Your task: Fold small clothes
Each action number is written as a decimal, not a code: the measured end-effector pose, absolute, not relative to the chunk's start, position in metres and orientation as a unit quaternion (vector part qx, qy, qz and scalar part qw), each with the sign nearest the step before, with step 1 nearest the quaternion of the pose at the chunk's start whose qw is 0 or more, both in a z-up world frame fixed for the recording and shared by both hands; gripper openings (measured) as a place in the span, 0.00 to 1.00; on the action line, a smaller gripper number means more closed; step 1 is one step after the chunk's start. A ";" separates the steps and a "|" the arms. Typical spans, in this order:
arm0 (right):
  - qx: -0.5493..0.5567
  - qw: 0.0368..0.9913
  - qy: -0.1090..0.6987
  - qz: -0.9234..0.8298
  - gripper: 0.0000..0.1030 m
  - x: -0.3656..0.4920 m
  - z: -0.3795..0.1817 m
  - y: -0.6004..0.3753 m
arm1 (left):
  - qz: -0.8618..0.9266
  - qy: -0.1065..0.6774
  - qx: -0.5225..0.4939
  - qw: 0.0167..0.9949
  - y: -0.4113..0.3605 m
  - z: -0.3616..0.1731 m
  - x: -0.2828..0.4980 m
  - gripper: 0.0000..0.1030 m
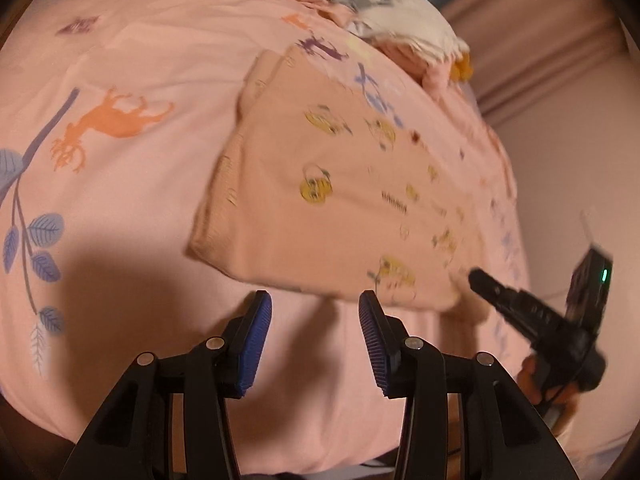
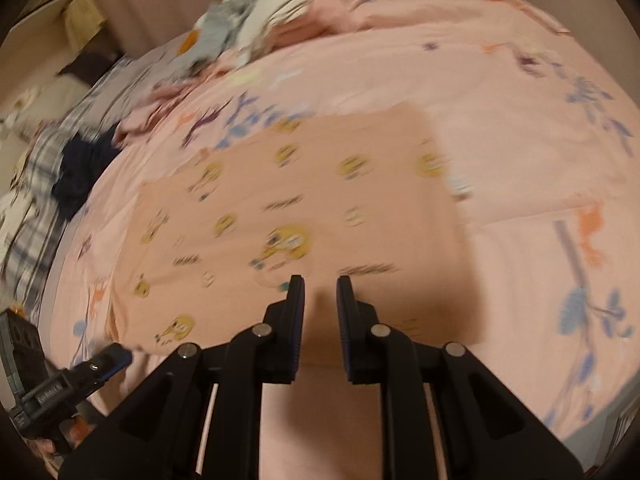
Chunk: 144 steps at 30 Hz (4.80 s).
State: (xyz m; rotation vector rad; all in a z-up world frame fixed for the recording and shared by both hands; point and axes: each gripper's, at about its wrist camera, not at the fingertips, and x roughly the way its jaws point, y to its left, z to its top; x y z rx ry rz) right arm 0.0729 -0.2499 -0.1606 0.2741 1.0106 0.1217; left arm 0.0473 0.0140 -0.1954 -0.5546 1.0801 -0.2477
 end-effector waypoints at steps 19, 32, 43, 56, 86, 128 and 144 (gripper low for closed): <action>0.126 0.837 0.519 0.121 0.19 0.064 -0.171 -0.213 | -0.113 0.504 -0.221 0.827 0.014 -0.203 0.038 0.42; 0.093 0.822 0.533 0.178 0.16 0.066 -0.195 -0.168 | -0.153 0.493 -0.348 0.782 0.041 -0.215 0.047 0.55; 0.124 0.813 0.536 0.189 0.19 0.076 -0.182 -0.185 | -0.135 0.441 -0.432 0.775 0.057 -0.226 0.078 0.53; 0.181 0.809 0.516 0.215 0.00 0.121 -0.217 -0.215 | -0.004 0.419 -0.280 0.864 0.024 -0.204 0.106 0.06; 0.351 0.784 0.450 0.243 0.58 0.106 -0.176 -0.335 | -0.214 0.474 -0.124 0.845 -0.104 -0.177 0.071 0.48; 0.355 0.769 0.417 0.328 0.08 0.177 -0.174 -0.297 | -0.161 0.488 -0.189 0.837 -0.090 -0.205 0.060 0.48; 0.373 0.789 0.411 0.263 0.08 0.154 -0.179 -0.351 | -0.100 0.487 -0.105 0.861 -0.113 -0.201 0.050 0.22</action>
